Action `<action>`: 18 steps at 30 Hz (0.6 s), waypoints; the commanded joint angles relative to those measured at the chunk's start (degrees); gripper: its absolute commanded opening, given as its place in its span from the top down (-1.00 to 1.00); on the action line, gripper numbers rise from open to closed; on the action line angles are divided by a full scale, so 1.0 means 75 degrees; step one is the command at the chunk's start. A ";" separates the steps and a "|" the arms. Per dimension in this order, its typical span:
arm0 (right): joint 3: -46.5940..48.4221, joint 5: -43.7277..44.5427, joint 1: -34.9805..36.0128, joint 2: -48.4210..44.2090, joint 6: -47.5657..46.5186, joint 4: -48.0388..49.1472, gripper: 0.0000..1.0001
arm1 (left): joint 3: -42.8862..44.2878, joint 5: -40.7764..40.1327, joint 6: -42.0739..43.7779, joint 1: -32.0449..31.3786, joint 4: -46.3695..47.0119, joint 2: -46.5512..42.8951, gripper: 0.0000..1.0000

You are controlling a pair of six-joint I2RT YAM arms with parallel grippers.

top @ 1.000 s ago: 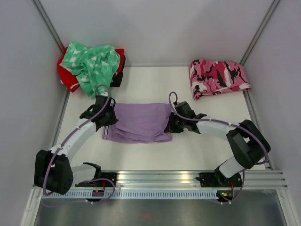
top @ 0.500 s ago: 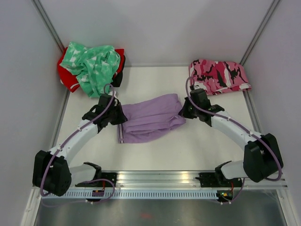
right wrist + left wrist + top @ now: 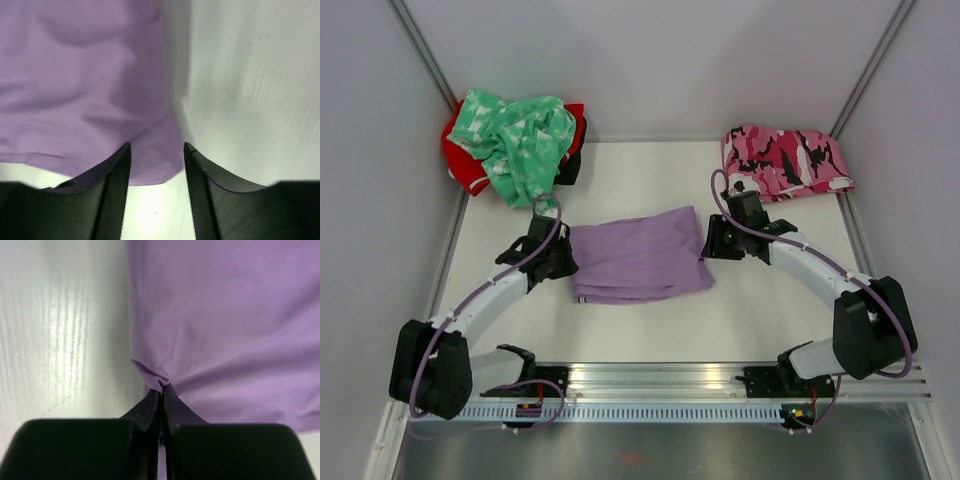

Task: Fold and stack the trousers
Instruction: Fold the trousers

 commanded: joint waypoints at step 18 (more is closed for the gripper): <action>0.0880 -0.1700 0.0570 -0.0086 -0.0042 -0.0084 0.01 | 0.0332 -0.0876 -0.0341 0.0059 -0.1155 0.0208 -0.81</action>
